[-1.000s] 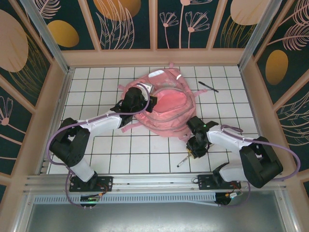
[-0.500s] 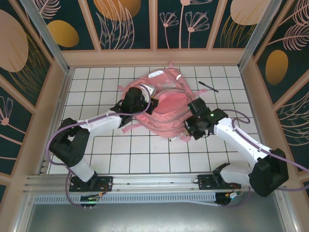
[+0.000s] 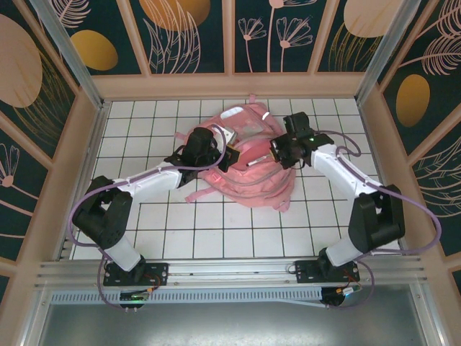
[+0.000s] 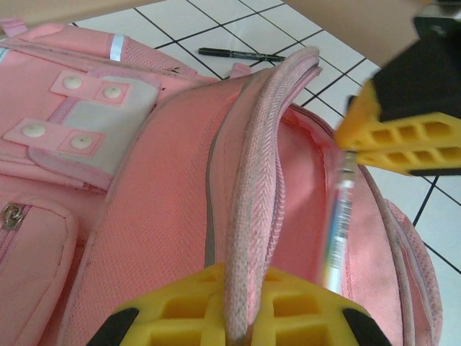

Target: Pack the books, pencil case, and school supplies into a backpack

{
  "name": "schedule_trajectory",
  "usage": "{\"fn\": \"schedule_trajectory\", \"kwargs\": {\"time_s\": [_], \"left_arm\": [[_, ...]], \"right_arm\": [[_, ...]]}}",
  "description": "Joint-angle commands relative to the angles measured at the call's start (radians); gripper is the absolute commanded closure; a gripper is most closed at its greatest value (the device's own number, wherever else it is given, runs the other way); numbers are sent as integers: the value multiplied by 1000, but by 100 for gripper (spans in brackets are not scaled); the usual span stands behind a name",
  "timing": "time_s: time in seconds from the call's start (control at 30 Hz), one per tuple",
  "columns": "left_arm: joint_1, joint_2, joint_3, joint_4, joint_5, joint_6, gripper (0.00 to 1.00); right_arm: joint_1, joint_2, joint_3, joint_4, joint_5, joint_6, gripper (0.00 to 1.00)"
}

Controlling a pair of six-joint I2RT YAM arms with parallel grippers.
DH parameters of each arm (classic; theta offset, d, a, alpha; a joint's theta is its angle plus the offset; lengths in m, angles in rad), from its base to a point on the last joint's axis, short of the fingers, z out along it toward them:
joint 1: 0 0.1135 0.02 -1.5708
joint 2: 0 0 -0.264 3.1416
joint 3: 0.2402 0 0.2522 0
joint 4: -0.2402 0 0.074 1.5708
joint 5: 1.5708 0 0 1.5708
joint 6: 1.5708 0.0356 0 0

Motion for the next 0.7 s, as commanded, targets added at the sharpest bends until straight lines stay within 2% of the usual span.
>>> {"fn": "schedule_trajectory", "kwargs": {"time_s": [0.0,0.13,0.17,0.3,0.47,0.6,0.67], "left_arm": [[0,-45,43,37,70,-20,99],[0,-45,34,75,80,-33,99],[-1,-44,37,74,73,-39,99],[0,-44,19,110,64,-56,99],[0,-25,-16,149,30,-76,99],[1,-18,-48,186,21,-90,99],[2,-21,-53,176,14,-90,99]], "right_arm": [[-9,60,55,77,-30,-38,85],[-23,68,80,70,-53,-54,47],[-33,56,72,67,-55,-61,41],[-93,-10,28,68,-69,-126,37],[-214,-98,-13,73,-89,-331,36],[-334,-81,-11,57,-111,-456,32],[-384,-36,3,78,-110,-533,25]]}}
